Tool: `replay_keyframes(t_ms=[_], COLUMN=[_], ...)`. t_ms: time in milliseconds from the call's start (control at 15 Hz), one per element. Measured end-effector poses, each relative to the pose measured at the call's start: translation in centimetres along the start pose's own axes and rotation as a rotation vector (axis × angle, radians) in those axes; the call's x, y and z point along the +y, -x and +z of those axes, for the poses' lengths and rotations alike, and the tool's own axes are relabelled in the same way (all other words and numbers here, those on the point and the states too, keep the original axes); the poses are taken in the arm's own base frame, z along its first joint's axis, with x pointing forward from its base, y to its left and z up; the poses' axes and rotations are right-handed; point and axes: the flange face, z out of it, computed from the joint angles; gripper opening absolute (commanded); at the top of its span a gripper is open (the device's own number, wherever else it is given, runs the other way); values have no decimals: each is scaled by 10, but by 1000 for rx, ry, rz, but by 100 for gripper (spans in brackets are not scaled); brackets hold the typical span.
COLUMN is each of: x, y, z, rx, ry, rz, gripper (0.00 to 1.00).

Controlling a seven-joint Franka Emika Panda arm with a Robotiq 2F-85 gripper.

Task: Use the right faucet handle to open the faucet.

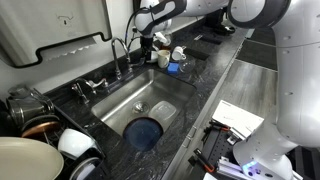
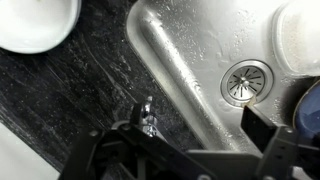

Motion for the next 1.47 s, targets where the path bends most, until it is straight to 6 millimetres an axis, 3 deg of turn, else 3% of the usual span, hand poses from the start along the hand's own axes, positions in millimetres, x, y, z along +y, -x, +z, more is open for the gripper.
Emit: replay_keyframes(t_ms=[267, 333, 400, 1067, 1200, 1467], x=[4, 5, 6, 14, 14, 14], y=[-3, -4, -5, -9, -9, -8], z=[13, 15, 17, 17, 17, 16], rx=[10, 11, 12, 16, 10, -2], ry=[18, 20, 20, 31, 20, 5], rz=[35, 38, 41, 65, 68, 107], gripper=[100, 93, 74, 3, 0, 3])
